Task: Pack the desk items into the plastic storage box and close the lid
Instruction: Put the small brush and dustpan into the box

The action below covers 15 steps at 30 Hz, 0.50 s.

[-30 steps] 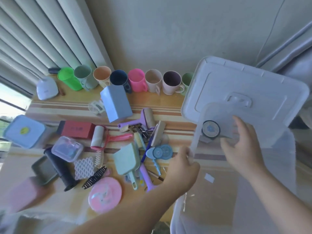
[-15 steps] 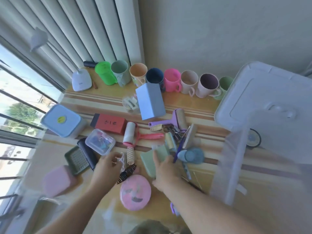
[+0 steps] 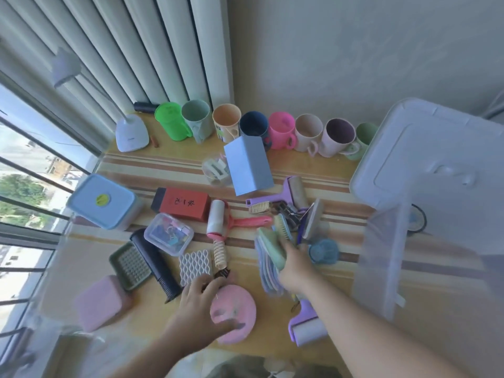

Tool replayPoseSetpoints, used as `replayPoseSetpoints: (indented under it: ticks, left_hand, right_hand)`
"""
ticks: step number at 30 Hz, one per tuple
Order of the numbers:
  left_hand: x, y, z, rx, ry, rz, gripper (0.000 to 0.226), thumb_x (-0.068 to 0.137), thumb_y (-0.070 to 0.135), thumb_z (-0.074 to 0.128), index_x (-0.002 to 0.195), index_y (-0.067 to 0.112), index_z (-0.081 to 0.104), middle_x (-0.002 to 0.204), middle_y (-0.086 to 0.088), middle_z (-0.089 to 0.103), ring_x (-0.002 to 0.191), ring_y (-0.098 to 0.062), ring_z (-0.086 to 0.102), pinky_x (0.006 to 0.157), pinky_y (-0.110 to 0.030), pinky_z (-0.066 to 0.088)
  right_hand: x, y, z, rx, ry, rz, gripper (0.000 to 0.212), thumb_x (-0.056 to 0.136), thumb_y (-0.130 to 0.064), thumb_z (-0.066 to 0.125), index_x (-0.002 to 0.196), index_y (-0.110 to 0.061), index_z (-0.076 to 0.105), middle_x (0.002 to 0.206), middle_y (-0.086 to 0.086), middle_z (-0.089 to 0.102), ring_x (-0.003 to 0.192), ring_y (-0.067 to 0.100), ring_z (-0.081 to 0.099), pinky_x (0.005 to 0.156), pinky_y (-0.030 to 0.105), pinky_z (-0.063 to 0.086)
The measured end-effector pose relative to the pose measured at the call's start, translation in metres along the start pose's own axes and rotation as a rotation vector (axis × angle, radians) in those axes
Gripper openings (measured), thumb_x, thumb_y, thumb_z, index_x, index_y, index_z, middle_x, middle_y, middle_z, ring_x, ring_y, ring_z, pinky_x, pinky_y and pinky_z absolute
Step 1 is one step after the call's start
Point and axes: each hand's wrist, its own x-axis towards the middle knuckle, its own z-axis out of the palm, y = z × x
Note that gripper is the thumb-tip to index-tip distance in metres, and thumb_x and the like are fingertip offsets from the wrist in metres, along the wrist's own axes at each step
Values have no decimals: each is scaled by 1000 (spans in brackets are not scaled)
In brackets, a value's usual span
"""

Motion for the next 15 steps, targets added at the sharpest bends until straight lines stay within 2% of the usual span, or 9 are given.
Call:
replayPoseSetpoints:
  ticks: [1, 3, 4, 6, 10, 13, 15]
  left_hand:
    - [-4, 2, 11, 58, -7, 38, 101, 58, 86, 70, 147, 60, 33, 144, 16, 26, 126, -16, 32, 109, -39, 38]
    - [-4, 7, 24, 168, -14, 75, 113, 49, 88, 69, 150, 62, 27, 155, 9, 19, 135, -26, 28, 111, -48, 40]
    - [-3, 11, 26, 196, -16, 72, 115, 47, 90, 68, 150, 61, 27, 157, 7, 18, 137, -28, 28, 111, -49, 40]
    - [3, 19, 25, 219, -35, 73, 114, 45, 90, 66, 148, 61, 28, 158, 13, 17, 136, -28, 31, 109, -47, 42]
    - [10, 36, 15, 297, -97, 59, 112, 51, 94, 55, 152, 57, 23, 158, 27, 22, 136, -21, 36, 112, -42, 38]
    - [11, 59, -1, 353, -131, -27, 109, 55, 89, 50, 155, 55, 23, 162, 24, 23, 143, -24, 34, 117, -48, 28]
    - [12, 91, -18, 373, -172, -88, 102, 57, 90, 47, 151, 55, 32, 164, 23, 22, 149, -26, 29, 117, -56, 26]
  right_hand:
    - [-2, -2, -8, 205, 13, 73, 75, 83, 3, 62, 149, -31, 50, 134, 11, 56, 106, 32, 69, 92, 43, 61]
    - [-11, -9, -27, 652, 27, 204, 47, 86, 14, 59, 122, -15, 66, 107, 16, 71, 78, 26, 73, 70, 39, 65]
    - [-18, -13, -37, 824, 21, 209, 41, 86, 18, 59, 113, -12, 69, 103, 21, 74, 71, 25, 71, 62, 36, 63]
    - [-35, -19, -60, 1019, -11, 111, 36, 88, 19, 60, 106, -9, 74, 104, 27, 76, 70, 27, 69, 57, 33, 59]
    - [-81, -16, -113, 1147, -104, -182, 42, 96, 12, 58, 114, -21, 76, 107, 16, 78, 79, 32, 70, 62, 35, 56]
    - [-105, -4, -141, 1151, -81, -224, 38, 100, 9, 56, 117, -19, 75, 113, 17, 77, 81, 30, 69, 63, 33, 54]
    - [-115, 4, -149, 1154, -54, -206, 33, 102, 4, 57, 112, -21, 77, 111, 14, 78, 79, 26, 68, 66, 32, 53]
